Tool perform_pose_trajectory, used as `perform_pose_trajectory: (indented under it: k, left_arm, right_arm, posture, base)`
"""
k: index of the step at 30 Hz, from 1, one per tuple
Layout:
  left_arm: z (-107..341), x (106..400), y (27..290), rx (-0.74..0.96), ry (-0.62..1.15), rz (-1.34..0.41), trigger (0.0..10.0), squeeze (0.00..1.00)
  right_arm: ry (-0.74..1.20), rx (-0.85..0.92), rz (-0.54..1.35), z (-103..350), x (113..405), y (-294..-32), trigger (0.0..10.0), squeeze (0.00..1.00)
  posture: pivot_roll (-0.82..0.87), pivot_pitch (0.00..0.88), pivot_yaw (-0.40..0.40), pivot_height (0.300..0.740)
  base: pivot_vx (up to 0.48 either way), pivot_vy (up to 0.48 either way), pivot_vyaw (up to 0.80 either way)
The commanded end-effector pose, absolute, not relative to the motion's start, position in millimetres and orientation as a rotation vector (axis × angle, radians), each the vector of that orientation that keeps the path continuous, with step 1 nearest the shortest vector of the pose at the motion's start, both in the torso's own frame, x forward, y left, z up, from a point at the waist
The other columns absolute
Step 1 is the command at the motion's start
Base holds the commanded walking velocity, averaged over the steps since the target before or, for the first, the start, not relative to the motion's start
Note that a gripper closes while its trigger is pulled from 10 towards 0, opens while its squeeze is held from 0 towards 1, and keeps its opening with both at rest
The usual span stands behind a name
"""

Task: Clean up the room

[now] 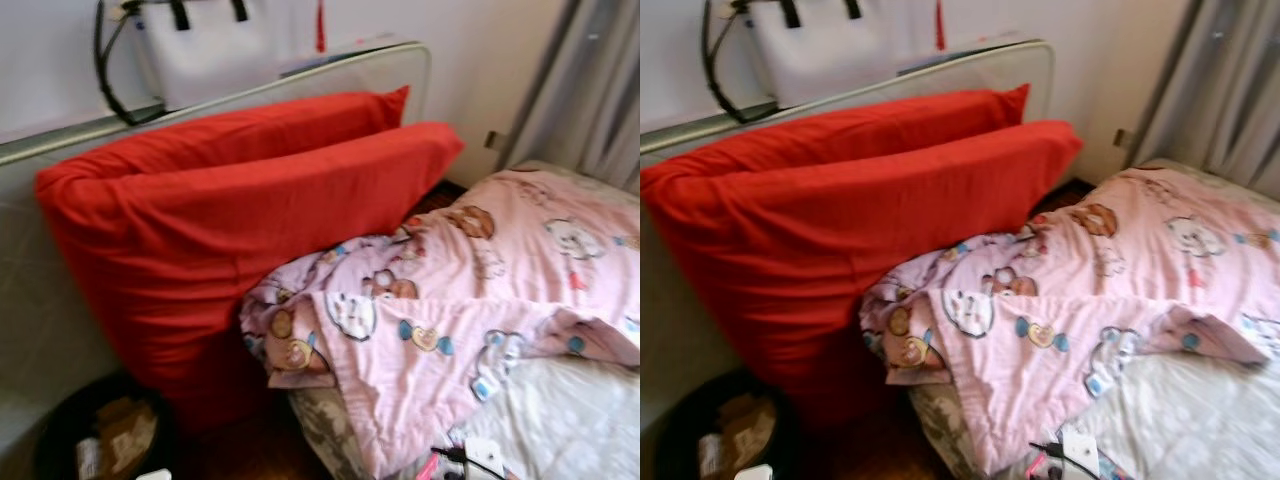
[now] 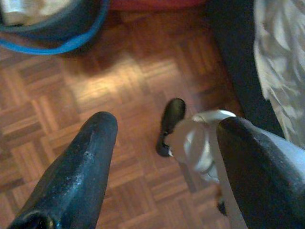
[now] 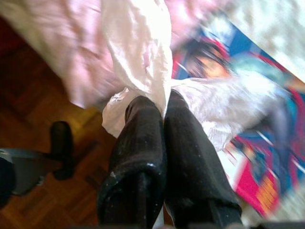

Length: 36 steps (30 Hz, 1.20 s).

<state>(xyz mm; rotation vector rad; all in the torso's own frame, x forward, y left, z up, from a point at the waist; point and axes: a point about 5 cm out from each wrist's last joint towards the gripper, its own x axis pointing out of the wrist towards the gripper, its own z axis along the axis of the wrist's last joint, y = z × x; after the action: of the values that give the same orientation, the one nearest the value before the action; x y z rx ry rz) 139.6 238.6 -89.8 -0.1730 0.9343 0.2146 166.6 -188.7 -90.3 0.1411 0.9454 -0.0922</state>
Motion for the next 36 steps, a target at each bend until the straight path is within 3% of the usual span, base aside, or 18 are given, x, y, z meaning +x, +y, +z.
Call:
perform_pose_trajectory:
  k: [1, 14, 36]
  left_arm:
    - [-90.6, 141.5, 233.5, -0.178, 0.936, 0.208, 10.0, 0.0]
    - [-85.6, 171.3, 205.9, -0.19, 0.91, 0.18, 10.0, 0.0]
    - [-78.6, 185.6, 211.7, -0.184, 0.893, 0.191, 10.0, 0.0]
  right_arm:
    - [0.951, 0.148, -0.105, -91.1, 164.0, -191.8, 10.0, 0.0]
    - [0.955, 0.167, -0.13, -90.9, 164.4, -193.9, 10.0, 0.0]
    - [0.956, 0.173, -0.134, -90.7, 165.3, -193.4, 10.0, 0.0]
  posture:
    - [0.01, 0.0, 0.001, 0.726]
    - [0.01, 0.022, 0.0, 0.726]
    - [0.01, 0.03, 0.0, 0.726]
  base:
    - [0.0, 0.292, 0.54]
    - [0.0, 0.332, 0.04]
    - [0.0, 0.428, 0.0]
